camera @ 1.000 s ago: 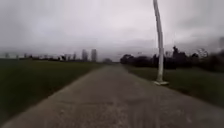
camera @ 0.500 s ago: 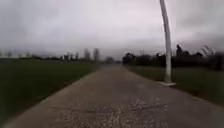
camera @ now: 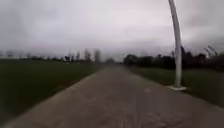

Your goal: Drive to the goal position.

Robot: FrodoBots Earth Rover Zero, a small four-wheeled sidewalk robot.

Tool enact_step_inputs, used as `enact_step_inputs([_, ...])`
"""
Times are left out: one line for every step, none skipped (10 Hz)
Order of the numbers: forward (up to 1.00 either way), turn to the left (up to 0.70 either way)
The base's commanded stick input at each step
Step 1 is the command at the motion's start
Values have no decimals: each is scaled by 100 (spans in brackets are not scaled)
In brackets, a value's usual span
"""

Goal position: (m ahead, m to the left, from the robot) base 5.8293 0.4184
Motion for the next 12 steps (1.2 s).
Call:
enact_step_inputs([85, 0])
enact_step_inputs([85, 0])
enact_step_inputs([85, 0])
enact_step_inputs([85, 0])
enact_step_inputs([85, 0])
enact_step_inputs([85, 0])
enact_step_inputs([85, 0])
enact_step_inputs([85, 0])
enact_step_inputs([85, 0])
enact_step_inputs([85, 0])
enact_step_inputs([85, 0])
enact_step_inputs([85, 0])
